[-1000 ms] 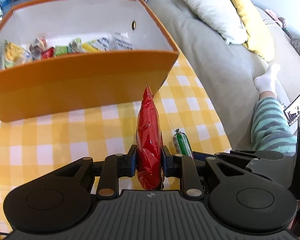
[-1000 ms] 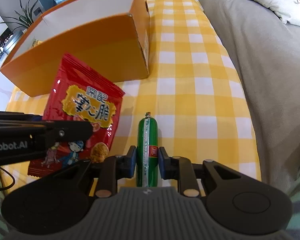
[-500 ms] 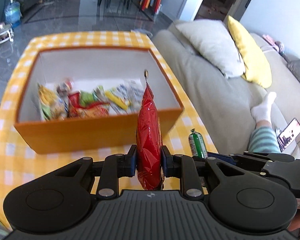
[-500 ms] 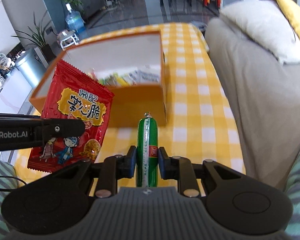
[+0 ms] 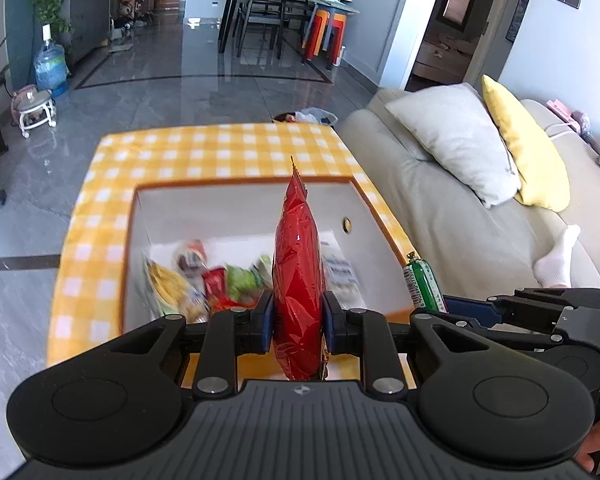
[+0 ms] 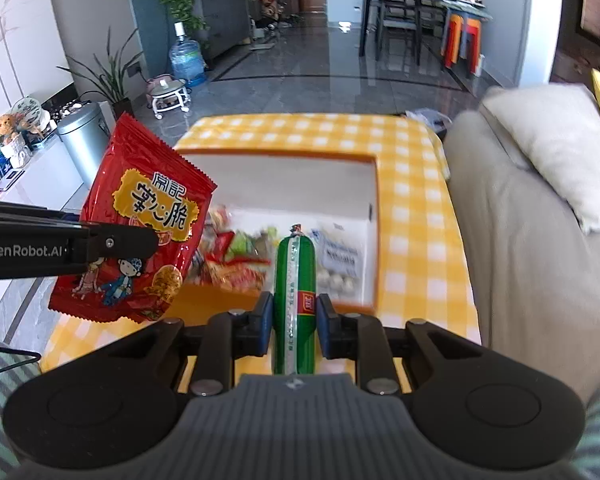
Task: Organize snacks
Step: 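Lift the Mimi bag and sausage stick and carry both over the orange box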
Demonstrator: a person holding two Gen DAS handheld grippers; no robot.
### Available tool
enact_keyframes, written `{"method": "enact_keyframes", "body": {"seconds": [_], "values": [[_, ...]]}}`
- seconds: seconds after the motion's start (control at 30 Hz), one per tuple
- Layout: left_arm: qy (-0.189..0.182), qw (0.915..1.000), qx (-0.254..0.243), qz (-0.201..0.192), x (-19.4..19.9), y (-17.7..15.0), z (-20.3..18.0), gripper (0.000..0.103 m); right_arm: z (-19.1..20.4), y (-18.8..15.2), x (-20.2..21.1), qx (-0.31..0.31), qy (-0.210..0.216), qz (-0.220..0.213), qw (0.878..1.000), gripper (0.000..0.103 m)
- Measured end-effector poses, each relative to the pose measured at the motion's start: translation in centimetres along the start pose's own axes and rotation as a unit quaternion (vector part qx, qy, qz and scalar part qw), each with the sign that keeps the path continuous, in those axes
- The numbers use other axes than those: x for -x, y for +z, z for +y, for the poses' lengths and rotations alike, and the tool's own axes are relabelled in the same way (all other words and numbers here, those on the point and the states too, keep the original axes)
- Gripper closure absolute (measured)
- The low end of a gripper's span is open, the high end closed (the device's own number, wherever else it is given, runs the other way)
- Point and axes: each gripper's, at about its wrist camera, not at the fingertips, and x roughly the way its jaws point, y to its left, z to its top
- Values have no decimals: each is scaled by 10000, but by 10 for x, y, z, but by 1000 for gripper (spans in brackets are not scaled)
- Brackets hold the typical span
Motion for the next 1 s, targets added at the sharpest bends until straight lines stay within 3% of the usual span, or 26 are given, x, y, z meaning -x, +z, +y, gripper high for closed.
{"method": "enact_keyframes", "body": {"seconds": [0.27, 0.5, 1.0], "values": [[153, 9998, -157, -18, -9, 34, 15, 77, 12, 39, -22, 374, 68, -35, 9993, 84], [218, 9991, -265, 235, -39, 47, 23, 77, 18, 63, -52, 543, 44, 127, 9984, 84], [140, 9948, -128, 1003, -126, 52, 41, 77, 24, 70, -144, 1001, -292, 886, 9906, 84]]}}
